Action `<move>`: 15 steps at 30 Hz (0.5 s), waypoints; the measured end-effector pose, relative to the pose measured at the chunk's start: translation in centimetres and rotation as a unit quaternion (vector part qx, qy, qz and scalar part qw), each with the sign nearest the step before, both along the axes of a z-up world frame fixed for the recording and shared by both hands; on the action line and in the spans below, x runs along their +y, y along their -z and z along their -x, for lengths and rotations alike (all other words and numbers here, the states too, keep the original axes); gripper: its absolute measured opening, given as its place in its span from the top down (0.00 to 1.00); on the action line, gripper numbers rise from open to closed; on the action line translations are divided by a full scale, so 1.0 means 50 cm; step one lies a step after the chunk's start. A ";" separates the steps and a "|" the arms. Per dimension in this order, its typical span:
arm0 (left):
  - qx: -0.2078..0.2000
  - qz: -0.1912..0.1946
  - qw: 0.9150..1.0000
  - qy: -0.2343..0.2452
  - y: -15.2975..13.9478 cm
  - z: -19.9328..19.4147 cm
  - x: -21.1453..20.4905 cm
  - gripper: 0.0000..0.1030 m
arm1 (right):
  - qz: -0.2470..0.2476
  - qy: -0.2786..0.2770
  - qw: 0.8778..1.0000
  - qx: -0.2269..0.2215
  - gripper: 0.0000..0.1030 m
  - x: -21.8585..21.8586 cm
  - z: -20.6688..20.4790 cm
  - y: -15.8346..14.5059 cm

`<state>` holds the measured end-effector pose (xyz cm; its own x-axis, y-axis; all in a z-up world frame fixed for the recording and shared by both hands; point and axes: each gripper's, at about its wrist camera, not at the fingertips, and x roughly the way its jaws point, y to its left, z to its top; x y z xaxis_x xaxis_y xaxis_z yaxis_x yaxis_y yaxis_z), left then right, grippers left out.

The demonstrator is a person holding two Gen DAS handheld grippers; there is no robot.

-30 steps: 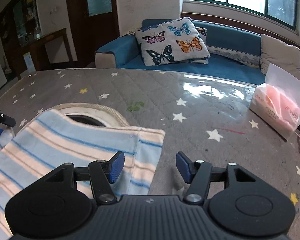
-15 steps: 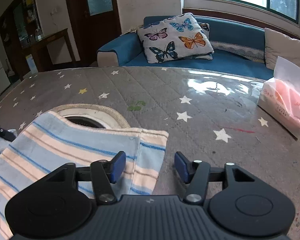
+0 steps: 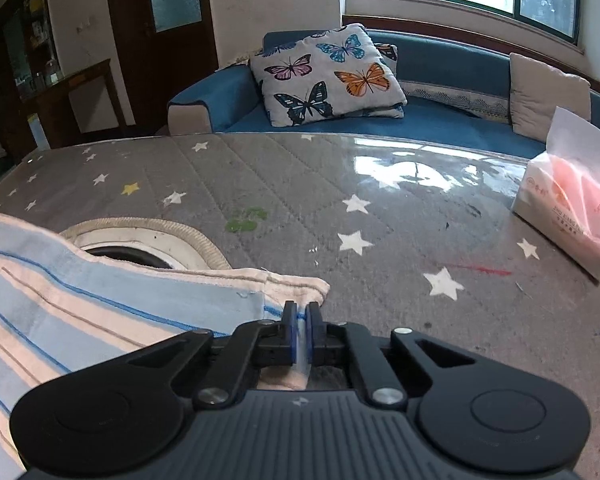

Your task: Fold clothes

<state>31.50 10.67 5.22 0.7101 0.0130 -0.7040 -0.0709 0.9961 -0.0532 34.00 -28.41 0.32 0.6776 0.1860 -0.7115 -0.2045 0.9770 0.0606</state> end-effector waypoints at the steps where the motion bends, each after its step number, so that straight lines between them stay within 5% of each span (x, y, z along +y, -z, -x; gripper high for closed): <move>1: -0.003 0.000 1.000 -0.002 0.002 -0.003 0.006 0.91 | 0.007 -0.002 1.000 -0.006 0.97 0.004 -0.003 -0.002; 8: -0.046 0.006 0.999 -0.001 -0.001 -0.014 0.040 0.91 | 0.014 0.006 0.998 -0.067 0.97 0.021 -0.033 -0.047; 15: -0.016 -0.003 1.000 -0.020 0.064 -0.066 0.073 0.89 | 0.028 0.015 0.997 -0.069 0.97 0.052 -0.100 -0.024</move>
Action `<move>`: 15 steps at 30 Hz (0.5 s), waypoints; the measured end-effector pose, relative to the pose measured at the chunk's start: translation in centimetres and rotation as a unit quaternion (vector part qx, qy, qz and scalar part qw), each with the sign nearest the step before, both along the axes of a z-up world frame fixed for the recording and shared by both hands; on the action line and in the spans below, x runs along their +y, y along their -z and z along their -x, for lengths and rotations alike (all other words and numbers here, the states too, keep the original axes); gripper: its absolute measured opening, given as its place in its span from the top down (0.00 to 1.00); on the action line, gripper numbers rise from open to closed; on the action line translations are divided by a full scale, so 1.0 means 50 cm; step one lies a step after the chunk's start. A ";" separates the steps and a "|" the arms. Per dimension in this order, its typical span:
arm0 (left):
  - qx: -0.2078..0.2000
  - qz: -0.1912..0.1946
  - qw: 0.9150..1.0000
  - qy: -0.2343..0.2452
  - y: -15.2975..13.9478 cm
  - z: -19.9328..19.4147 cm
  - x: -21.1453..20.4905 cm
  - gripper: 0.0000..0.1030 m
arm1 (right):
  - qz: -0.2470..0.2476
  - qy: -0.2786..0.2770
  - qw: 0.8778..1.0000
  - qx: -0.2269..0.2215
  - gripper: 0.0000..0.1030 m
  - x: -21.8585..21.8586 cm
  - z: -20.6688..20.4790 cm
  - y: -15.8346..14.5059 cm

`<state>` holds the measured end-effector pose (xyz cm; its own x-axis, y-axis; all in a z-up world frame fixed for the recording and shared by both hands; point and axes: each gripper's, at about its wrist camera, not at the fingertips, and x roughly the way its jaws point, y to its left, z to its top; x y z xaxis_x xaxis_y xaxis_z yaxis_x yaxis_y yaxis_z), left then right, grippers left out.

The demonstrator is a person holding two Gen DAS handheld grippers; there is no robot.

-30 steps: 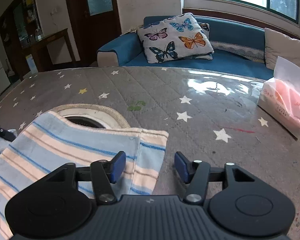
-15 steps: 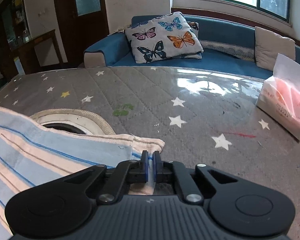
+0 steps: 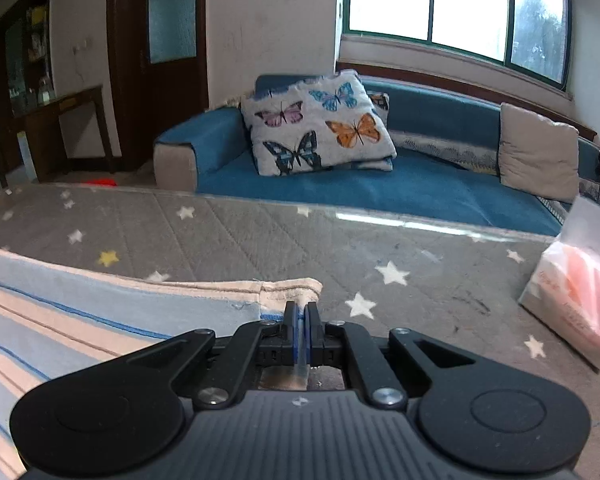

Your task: Fold clothes

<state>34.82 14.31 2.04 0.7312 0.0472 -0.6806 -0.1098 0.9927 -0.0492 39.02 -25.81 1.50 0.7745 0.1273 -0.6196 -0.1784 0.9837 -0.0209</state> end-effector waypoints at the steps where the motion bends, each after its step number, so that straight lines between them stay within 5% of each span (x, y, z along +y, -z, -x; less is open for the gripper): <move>1: 0.006 -0.003 1.000 -0.004 0.011 -0.004 0.006 0.87 | 0.005 0.002 1.000 0.007 0.96 0.004 -0.008 0.010; 5: 0.007 -0.027 0.999 -0.015 0.017 0.007 0.021 0.86 | 0.018 0.006 0.999 0.030 0.94 0.006 -0.014 0.036; 9: -0.002 -0.038 0.999 -0.023 -0.005 0.030 0.030 0.70 | 0.019 -0.009 0.999 0.036 0.92 0.004 0.008 0.023; 11: -0.007 -0.039 0.999 -0.011 -0.016 0.055 0.023 0.64 | 0.023 -0.021 0.999 0.034 0.86 0.011 0.027 0.013; 13: -0.001 -0.045 0.999 0.005 -0.018 0.076 0.011 0.56 | 0.021 -0.037 0.998 0.041 0.68 0.018 0.047 0.005; 15: 0.007 -0.050 0.999 0.018 -0.013 0.098 -0.002 0.53 | 0.020 -0.052 0.997 0.048 0.64 0.027 0.073 0.000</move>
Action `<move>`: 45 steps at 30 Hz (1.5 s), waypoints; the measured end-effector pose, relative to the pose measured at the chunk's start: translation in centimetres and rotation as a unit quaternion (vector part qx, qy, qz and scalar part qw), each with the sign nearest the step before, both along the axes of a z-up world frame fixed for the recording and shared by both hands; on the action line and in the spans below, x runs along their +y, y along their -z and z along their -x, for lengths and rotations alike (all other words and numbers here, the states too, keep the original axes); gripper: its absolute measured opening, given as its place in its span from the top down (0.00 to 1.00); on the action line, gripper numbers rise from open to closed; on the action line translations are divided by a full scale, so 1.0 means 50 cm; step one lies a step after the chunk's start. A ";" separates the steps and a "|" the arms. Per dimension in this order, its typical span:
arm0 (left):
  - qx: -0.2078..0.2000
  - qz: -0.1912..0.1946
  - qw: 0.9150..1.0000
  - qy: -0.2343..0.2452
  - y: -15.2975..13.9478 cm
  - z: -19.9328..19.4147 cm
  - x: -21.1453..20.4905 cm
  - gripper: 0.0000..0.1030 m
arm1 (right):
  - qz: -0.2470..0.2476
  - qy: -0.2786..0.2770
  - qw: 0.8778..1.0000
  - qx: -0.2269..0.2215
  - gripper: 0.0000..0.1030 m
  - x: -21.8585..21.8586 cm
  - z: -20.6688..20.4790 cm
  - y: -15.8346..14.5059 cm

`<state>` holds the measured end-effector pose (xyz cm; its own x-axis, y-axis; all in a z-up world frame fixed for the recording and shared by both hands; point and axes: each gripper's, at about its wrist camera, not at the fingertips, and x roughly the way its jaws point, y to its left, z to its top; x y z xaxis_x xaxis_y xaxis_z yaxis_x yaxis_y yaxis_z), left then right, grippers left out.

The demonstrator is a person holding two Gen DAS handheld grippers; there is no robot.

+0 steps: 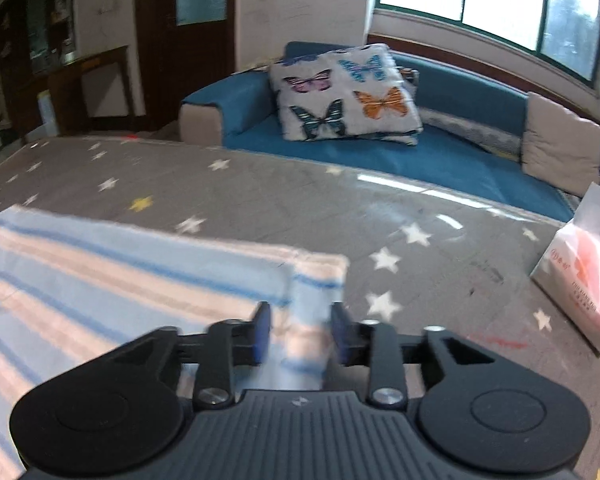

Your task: Fold clothes

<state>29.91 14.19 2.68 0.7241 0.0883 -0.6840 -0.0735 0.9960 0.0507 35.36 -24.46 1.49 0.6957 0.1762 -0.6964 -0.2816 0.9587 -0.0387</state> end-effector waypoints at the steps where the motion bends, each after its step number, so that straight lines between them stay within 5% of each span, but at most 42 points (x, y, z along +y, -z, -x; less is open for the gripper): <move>1: 0.006 -0.001 1.000 0.005 0.005 0.008 -0.006 0.53 | 0.001 -0.009 1.000 0.003 0.64 0.006 0.013 -0.002; 12: 0.038 -0.071 0.997 0.018 0.065 0.046 -0.027 0.53 | -0.004 -0.094 0.995 0.033 0.50 0.075 0.179 0.008; 20: 0.023 -0.105 0.994 0.026 0.073 0.053 -0.027 0.48 | 0.000 -0.088 0.995 0.036 0.44 0.055 0.236 0.023; 30: 0.025 -0.089 0.996 0.015 0.047 0.074 -0.010 0.48 | 0.006 -0.115 0.993 0.026 0.44 0.057 0.295 -0.003; 39: 0.026 -0.109 0.994 0.018 0.008 0.133 0.004 0.46 | 0.011 -0.269 0.963 0.015 0.46 0.154 0.429 -0.038; 45: 0.018 -0.131 0.991 0.005 -0.037 0.178 0.035 0.42 | 0.049 -0.348 0.936 -0.005 0.59 0.220 0.498 -0.025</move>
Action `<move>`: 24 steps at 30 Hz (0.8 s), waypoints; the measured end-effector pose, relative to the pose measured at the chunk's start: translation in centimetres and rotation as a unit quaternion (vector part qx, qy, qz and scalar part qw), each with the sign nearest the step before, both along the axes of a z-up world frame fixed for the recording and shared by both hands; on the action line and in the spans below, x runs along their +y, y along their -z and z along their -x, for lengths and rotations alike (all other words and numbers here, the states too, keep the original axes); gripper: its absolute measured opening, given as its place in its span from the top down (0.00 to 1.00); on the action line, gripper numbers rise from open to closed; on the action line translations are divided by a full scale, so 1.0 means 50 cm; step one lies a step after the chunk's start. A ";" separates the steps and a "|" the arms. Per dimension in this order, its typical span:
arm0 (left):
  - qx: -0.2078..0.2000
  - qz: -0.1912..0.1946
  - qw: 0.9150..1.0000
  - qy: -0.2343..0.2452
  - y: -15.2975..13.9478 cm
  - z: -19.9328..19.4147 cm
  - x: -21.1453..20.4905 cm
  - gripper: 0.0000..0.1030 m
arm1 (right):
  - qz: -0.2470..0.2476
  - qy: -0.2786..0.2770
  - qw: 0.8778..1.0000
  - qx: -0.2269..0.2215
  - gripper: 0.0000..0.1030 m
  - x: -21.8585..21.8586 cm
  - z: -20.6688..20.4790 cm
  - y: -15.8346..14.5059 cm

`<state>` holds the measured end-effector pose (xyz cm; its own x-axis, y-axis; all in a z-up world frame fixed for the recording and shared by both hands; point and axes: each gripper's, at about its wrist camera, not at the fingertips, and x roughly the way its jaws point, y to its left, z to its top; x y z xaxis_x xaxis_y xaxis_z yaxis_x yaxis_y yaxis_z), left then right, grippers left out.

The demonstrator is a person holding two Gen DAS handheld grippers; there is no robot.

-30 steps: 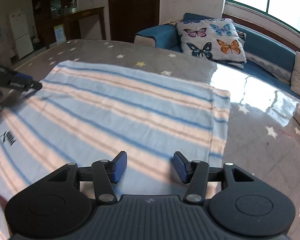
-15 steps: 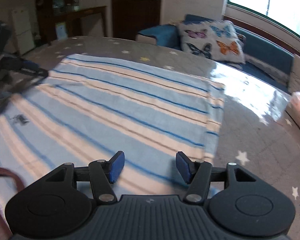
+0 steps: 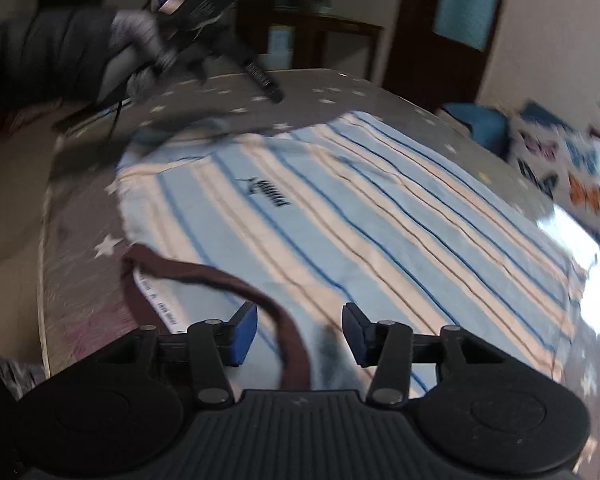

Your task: Fold clothes

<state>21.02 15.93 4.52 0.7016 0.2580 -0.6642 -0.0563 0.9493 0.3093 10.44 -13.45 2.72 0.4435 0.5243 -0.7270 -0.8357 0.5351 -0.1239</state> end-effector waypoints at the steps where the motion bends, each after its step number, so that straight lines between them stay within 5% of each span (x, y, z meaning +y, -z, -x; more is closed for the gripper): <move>1: -0.003 -0.002 1.000 -0.001 -0.006 0.007 0.004 0.41 | 0.004 -0.006 1.000 -0.005 0.64 0.009 0.005 0.004; 12: 0.013 0.045 0.999 -0.016 0.054 -0.055 -0.023 0.38 | 0.012 -0.039 0.999 -0.024 0.69 0.066 0.012 0.026; 24: 0.032 0.047 0.998 -0.004 0.097 -0.119 -0.046 0.37 | 0.035 -0.125 0.990 -0.061 0.73 0.096 0.044 0.033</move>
<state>26.97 13.64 -0.34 0.6554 0.1976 -0.7290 -0.0471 0.9740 0.2217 8.25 -8.67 1.05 0.3924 0.5792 -0.7146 -0.9177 0.2994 -0.2612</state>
